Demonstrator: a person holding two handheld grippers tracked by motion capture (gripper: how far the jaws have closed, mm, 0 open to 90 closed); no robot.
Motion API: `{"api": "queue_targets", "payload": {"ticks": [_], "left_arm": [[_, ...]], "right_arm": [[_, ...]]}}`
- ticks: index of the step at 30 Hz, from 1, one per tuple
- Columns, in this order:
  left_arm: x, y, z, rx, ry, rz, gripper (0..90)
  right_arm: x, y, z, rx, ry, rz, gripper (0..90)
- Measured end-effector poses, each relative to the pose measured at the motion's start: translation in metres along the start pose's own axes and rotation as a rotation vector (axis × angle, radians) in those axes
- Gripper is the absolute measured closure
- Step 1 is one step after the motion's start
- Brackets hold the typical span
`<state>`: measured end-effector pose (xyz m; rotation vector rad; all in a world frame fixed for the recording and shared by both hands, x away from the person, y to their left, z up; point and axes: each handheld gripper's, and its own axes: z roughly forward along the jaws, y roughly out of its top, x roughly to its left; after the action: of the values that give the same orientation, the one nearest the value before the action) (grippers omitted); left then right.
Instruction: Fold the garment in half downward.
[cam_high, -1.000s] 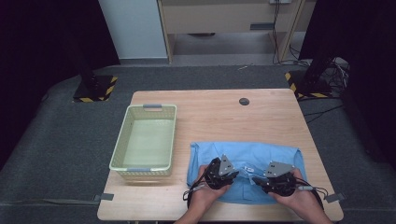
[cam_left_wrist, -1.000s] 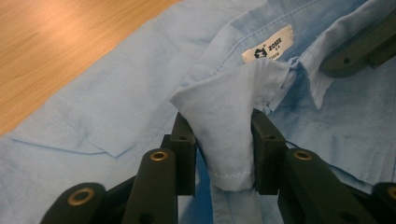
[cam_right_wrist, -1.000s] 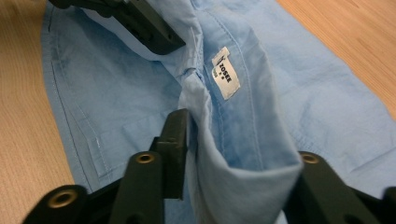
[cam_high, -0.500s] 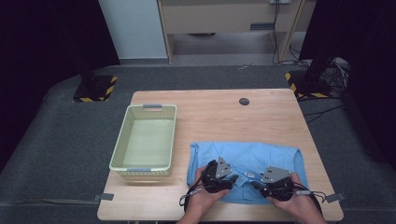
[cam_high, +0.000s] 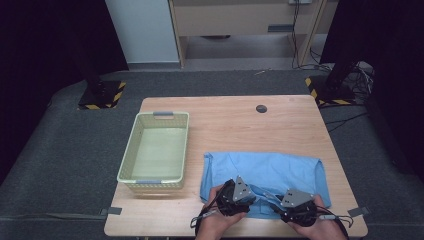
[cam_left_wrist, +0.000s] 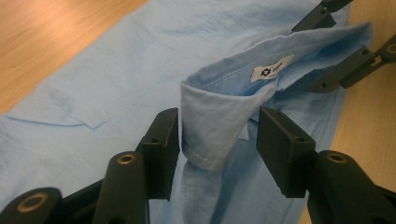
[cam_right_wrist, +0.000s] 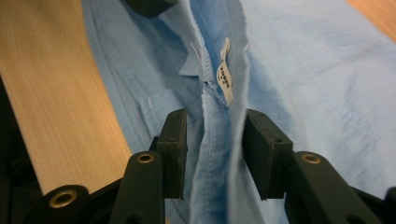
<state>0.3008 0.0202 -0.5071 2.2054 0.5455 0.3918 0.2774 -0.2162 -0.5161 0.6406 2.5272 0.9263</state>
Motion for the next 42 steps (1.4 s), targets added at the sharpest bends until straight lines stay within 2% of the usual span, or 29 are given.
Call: {"api": "queue_targets", "payload": {"ticks": [8, 11, 15, 20, 23, 27, 29, 33, 35, 37, 42], "left_arm": [[-0.014, -0.004, -0.001, 0.027, -0.017, 0.015, 49.0], [-0.016, -0.005, -0.003, 0.027, -0.025, 0.001, 47.0], [-0.015, 0.001, -0.01, 0.001, -0.043, -0.035, 41.5], [-0.019, 0.012, -0.021, -0.038, -0.065, -0.043, 36.5], [-0.023, 0.014, -0.023, -0.05, -0.059, -0.039, 35.2], [-0.021, 0.017, -0.025, -0.068, -0.053, -0.06, 34.3], [-0.02, 0.018, -0.028, -0.087, -0.06, -0.083, 33.7], [-0.016, 0.021, -0.03, -0.103, -0.036, -0.088, 32.3], [-0.009, 0.018, -0.029, -0.097, -0.006, -0.093, 31.8], [-0.002, 0.011, -0.023, -0.074, 0.014, -0.111, 31.1], [0.011, -0.006, -0.006, -0.001, 0.05, -0.126, 29.6]], "right_arm": [[0.01, -0.002, 0.001, 0.028, 0.019, -0.012, 61.0], [0.013, -0.002, 0.001, 0.036, 0.031, -0.012, 58.5], [0.012, 0.001, -0.005, 0.002, 0.041, 0.006, 57.3], [0.008, 0.006, -0.013, -0.063, 0.053, 0.052, 55.1], [0.004, 0.007, -0.018, -0.094, 0.044, 0.08, 53.8], [-0.001, 0.007, -0.021, -0.112, 0.028, 0.111, 50.8], [-0.003, 0.008, -0.022, -0.126, 0.03, 0.125, 50.2], [-0.007, 0.007, -0.023, -0.136, 0.007, 0.149, 47.5], [-0.008, 0.006, -0.021, -0.135, -0.005, 0.163, 46.8], [-0.008, 0.005, -0.018, -0.121, -0.02, 0.168, 45.1], [-0.013, -0.002, -0.001, -0.057, -0.06, 0.196, 40.5]]}}
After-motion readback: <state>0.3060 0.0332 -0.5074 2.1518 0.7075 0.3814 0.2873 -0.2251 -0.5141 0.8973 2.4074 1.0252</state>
